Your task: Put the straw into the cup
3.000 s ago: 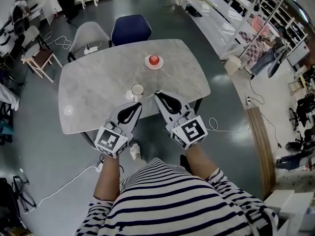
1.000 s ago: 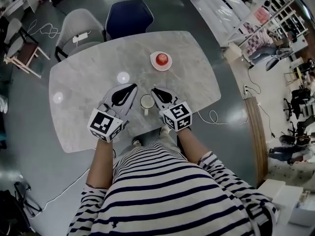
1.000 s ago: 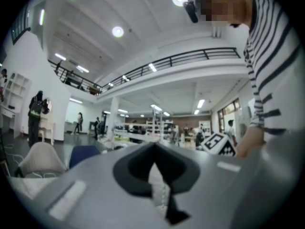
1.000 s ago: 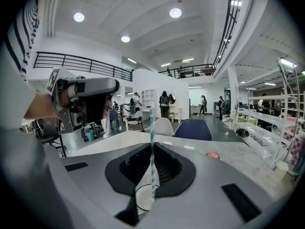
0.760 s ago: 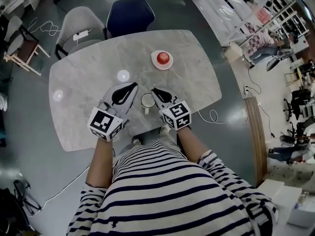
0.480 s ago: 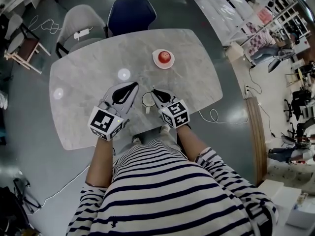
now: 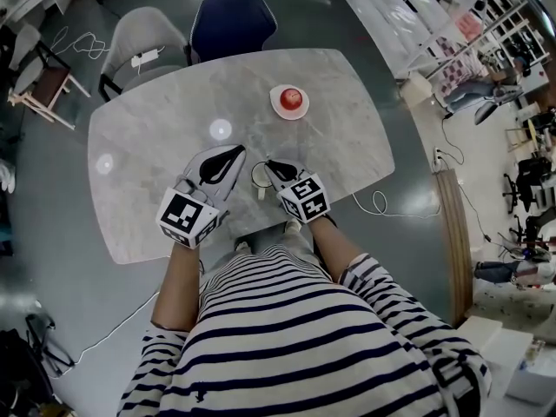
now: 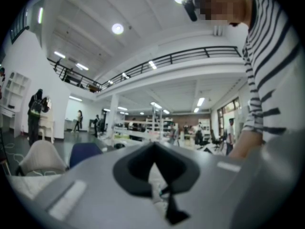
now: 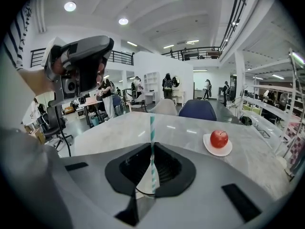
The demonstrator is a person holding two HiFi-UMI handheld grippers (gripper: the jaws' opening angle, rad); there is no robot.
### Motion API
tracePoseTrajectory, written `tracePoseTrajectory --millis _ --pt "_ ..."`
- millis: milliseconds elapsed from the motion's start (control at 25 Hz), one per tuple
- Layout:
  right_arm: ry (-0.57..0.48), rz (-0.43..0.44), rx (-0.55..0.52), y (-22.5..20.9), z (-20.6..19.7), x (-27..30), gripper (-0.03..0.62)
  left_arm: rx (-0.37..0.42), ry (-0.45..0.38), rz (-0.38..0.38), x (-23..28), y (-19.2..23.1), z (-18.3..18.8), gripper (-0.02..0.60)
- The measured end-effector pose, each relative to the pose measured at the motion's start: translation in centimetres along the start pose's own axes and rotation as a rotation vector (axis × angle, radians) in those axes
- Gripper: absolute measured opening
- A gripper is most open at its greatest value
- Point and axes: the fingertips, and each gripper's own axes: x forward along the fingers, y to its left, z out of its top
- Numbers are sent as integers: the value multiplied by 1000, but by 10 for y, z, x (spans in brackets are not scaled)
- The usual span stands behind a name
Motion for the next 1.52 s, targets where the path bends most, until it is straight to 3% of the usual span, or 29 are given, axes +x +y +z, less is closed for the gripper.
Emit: tracePoseTrajectory --millis 1000,1520 --pt "46 5 6 1 -13 16 26 -2 15 -7 -3 -1 -7 6" --pt "-28 -28 12 -4 14 4 52 -4 15 -18 -2 2 -8 6"
